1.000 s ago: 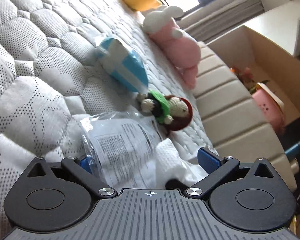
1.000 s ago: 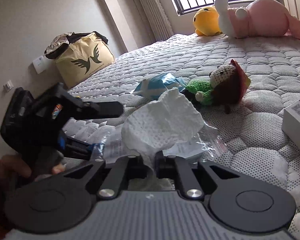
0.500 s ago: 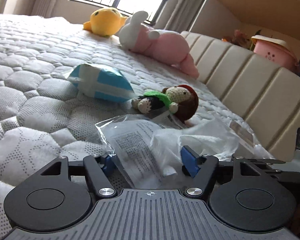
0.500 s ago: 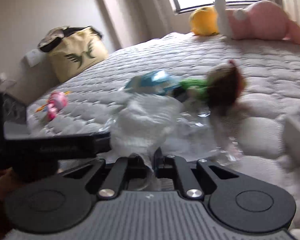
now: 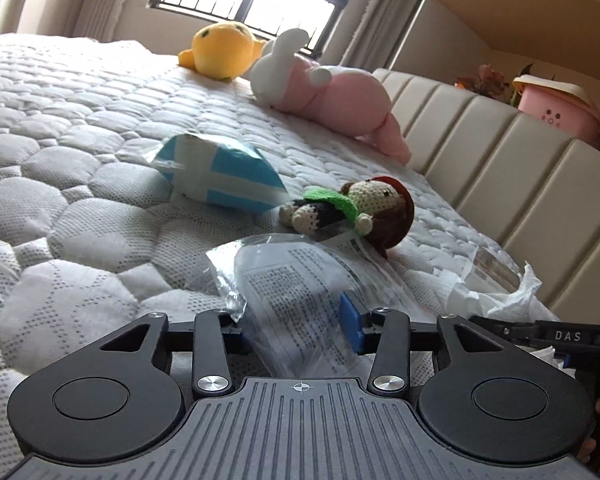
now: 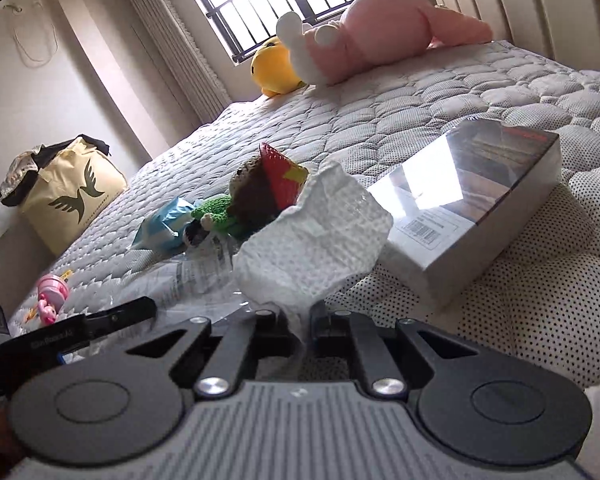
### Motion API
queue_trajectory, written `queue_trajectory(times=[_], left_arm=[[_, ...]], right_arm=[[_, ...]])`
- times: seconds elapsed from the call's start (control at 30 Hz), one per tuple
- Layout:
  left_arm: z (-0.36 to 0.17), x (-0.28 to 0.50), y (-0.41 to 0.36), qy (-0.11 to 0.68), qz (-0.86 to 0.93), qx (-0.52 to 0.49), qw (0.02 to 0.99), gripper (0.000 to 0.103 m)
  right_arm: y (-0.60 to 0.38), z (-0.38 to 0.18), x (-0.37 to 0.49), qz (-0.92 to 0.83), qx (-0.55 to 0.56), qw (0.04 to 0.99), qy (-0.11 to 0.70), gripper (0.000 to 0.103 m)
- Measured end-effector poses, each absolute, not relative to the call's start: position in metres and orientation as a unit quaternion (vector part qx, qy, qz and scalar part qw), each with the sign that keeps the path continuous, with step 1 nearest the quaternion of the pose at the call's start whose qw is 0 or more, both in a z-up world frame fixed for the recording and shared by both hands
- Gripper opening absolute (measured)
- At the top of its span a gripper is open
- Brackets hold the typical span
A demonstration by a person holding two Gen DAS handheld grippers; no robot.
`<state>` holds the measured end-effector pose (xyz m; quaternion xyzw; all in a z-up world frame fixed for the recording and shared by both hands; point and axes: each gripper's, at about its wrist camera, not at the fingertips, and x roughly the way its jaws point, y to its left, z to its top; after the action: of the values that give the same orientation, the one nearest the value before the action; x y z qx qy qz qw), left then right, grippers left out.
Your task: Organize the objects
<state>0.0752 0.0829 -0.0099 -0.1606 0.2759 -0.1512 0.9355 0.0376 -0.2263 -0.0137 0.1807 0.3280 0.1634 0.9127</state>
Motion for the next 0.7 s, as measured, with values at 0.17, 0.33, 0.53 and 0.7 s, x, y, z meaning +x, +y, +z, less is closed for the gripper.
queue_trajectory(times=[0.17, 0.33, 0.53, 0.7], left_arm=[[-0.005, 0.061, 0.144, 0.245, -0.047, -0.175, 0.953, 0.044], [-0.001, 0.059, 0.21, 0.227, 0.065, -0.193, 0.952, 0.044], [0.026, 0.051, 0.232, 0.175, 0.126, -0.158, 0.964, 0.092], [0.056, 0.052, 0.225, 0.171, 0.036, -0.232, 0.957, 0.094]], right_arm=[[-0.212, -0.01, 0.04, 0.171, 0.163, 0.914, 0.329, 0.012], [-0.197, -0.013, 0.044, 0.184, 0.155, 0.911, 0.334, 0.012], [-0.181, -0.01, 0.046, 0.202, 0.133, 0.911, 0.333, 0.012], [-0.183, -0.017, 0.046, 0.204, 0.145, 0.908, 0.336, 0.013]])
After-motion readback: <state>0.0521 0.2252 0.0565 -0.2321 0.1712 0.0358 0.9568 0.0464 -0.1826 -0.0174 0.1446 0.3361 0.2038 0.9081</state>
